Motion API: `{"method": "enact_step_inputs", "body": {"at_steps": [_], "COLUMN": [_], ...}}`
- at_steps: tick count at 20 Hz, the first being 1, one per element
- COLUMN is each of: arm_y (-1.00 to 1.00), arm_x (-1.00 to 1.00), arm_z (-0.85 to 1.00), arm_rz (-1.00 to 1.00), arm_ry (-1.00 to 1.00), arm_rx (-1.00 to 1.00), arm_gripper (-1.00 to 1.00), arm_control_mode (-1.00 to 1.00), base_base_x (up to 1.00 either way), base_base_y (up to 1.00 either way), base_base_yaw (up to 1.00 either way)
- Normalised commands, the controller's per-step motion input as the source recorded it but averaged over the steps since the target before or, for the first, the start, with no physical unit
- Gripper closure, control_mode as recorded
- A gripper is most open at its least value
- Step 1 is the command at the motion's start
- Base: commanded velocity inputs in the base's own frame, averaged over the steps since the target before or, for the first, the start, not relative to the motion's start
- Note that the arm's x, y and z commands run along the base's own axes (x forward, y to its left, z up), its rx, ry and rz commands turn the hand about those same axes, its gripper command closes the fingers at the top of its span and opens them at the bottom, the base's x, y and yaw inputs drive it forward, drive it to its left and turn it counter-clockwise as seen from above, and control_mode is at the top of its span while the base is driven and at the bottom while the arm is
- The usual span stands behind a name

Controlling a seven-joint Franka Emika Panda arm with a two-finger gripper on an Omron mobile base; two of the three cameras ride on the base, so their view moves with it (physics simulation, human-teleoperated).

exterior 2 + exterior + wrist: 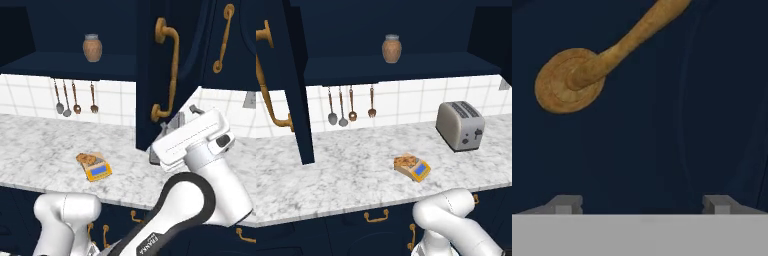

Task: Pick the bar and place it on the digital scale for weighing, and close the cabinet.

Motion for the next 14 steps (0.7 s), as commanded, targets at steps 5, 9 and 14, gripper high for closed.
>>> {"method": "enact_step_inputs", "body": {"at_steps": [5, 9, 14], "arm_y": [1.0, 1.0, 0.93], "arm_x": [0.36, 0.37, 0.49], "arm_z": [0.2, 0.22, 0.17], "arm_rz": [-0.24, -0.25, -0.22], "arm_ry": [0.21, 0.15, 0.12], "arm_rx": [-0.18, -0.15, -0.12], "arm_gripper": [-1.0, -1.0, -1.0], "arm_control_mode": [-1.0, -1.0, -1.0], "base_base_x": [0.0, 0.0, 0.0], "base_base_y": [0.0, 0.0, 0.0], "base_base_yaw": [0.0, 0.0, 0.0]}}
